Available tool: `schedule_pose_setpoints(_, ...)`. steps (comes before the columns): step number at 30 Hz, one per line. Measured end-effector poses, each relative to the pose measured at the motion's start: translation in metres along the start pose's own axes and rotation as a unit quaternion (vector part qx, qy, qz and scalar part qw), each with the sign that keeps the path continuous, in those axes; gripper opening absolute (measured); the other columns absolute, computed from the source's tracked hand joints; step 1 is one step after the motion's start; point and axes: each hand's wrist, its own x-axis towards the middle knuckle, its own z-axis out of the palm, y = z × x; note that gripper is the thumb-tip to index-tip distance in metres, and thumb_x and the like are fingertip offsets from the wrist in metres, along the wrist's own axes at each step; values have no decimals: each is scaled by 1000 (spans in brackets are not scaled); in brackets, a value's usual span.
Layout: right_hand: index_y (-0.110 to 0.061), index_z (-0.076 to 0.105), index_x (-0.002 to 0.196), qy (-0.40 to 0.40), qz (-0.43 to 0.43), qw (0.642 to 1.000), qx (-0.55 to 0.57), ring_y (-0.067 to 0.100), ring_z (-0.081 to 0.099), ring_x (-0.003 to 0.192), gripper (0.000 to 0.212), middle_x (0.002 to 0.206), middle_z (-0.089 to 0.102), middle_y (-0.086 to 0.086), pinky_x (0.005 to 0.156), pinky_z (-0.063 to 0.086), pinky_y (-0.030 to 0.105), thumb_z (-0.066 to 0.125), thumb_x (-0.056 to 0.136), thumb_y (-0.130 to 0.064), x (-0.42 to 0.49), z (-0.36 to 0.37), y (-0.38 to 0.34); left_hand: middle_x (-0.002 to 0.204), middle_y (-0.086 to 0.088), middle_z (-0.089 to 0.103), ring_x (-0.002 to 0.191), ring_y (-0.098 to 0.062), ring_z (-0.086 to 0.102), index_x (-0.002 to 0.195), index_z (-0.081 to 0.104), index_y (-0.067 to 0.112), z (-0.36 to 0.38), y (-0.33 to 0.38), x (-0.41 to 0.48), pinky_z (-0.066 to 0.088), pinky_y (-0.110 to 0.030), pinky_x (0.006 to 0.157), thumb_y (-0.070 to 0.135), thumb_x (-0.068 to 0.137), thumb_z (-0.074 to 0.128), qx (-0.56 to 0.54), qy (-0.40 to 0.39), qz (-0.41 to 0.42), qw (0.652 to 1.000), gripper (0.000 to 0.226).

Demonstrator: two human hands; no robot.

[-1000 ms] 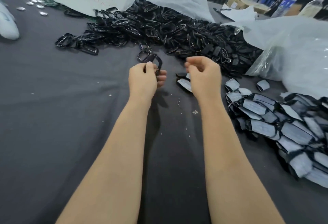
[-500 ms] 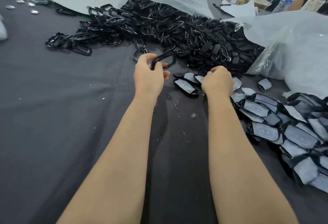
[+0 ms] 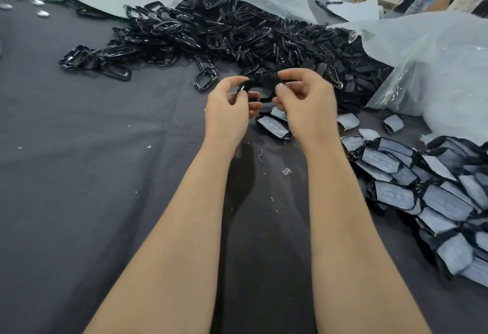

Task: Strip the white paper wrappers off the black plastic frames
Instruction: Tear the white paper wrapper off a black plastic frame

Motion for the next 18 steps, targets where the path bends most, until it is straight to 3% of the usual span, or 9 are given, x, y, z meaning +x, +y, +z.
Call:
schedule_pose_setpoints(2,-16,59,91,-2,-8,1000,-24,19,66,83,11,84,65,2,82,54,34,62,88,-7,-6,6,3,80,-4,66,58,-1,65,111,56,12,0,0,-1,55,-16,63,-1,97,39,0,-6,8,1000,25)
schedule_pose_setpoints(6,-18,60,84,23,-25,998,-59,1,55,71,9,73,57,-14,65,40,5,64,87,-10,-10,10,8,77,-2,67,59,-2,67,111,56,11,-1,0,-3,53,-15,62,-1,96,43,13,-21,24,999,23)
schedule_pose_setpoints(8,-16,62,86,40,-26,997,-56,3,56,72,6,75,60,-9,65,40,6,64,87,-10,-9,11,8,79,-2,67,59,-1,66,109,56,11,-2,0,-4,54,-15,63,-3,95,46,19,-31,33,999,22)
schedule_pose_setpoints(12,-11,64,97,62,-15,997,-48,16,60,84,10,90,65,6,79,47,22,64,87,-11,-12,17,10,84,-3,66,59,-1,65,107,56,11,-2,0,-5,55,-16,65,-4,94,49,35,-34,45,998,22)
schedule_pose_setpoints(16,-11,57,110,84,42,996,11,1,56,76,26,101,60,5,76,44,11,67,87,-17,-10,17,13,82,-2,66,60,-1,65,110,56,10,-2,2,-7,55,-16,65,-3,95,49,16,-35,41,998,21)
schedule_pose_setpoints(18,-8,57,110,66,101,987,102,11,65,86,24,101,64,7,79,52,16,65,89,-15,-8,16,14,79,-3,66,60,-1,66,112,56,8,-1,2,-7,54,-15,64,-3,95,49,-1,-39,34,999,21)
